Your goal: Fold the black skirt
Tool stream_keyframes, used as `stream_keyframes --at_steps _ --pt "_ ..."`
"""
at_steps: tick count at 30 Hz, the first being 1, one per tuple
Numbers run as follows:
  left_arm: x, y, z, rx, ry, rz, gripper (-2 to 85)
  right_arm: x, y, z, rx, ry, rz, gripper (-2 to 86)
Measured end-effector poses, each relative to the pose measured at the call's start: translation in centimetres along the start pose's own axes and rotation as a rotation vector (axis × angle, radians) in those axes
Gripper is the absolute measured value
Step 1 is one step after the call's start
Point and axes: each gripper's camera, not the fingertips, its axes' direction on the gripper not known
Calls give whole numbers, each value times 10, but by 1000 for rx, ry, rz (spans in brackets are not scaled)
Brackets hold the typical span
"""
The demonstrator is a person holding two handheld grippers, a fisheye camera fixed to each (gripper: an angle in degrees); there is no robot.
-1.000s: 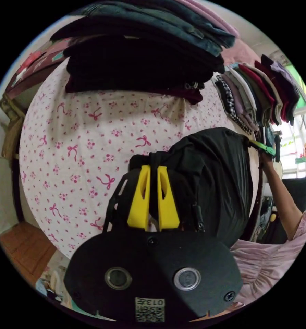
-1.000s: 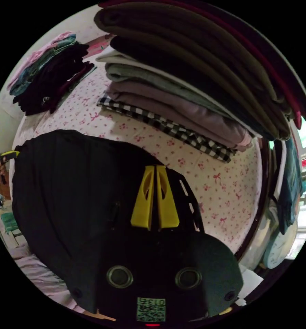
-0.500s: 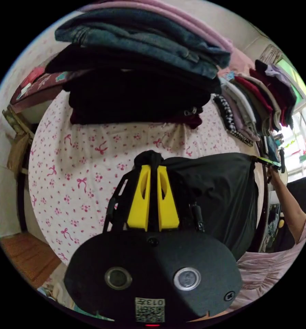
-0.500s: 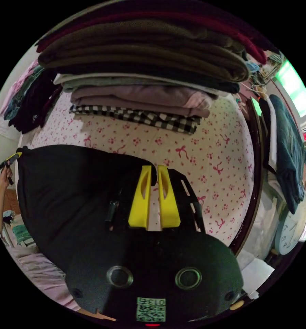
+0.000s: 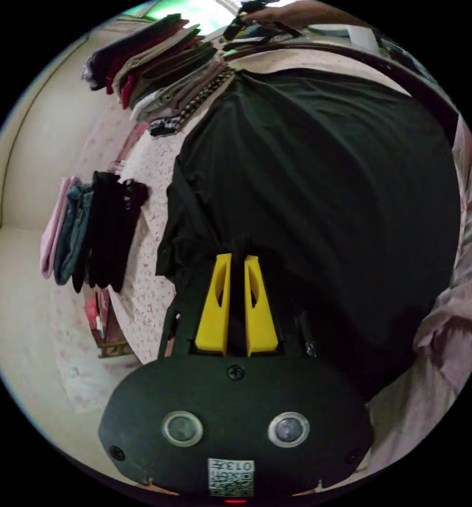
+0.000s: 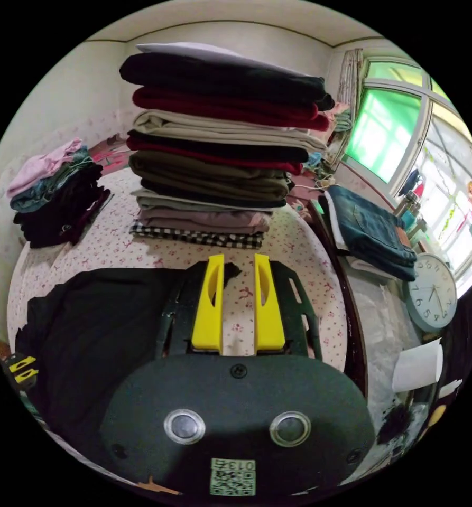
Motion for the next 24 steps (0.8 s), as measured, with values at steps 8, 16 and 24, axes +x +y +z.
stream_keyframes --at_steps 8,16,24 --pt "-70 83 -11 -73 100 -467 70 -223 -11 -2 -70 -647 -539 79" --pt "-114 177 44 -222 226 -763 88 -469 14 44 -363 -784 -982 97" --pt "-106 193 72 -223 260 -678 12 -489 0 47 -319 -676 -1164 18"
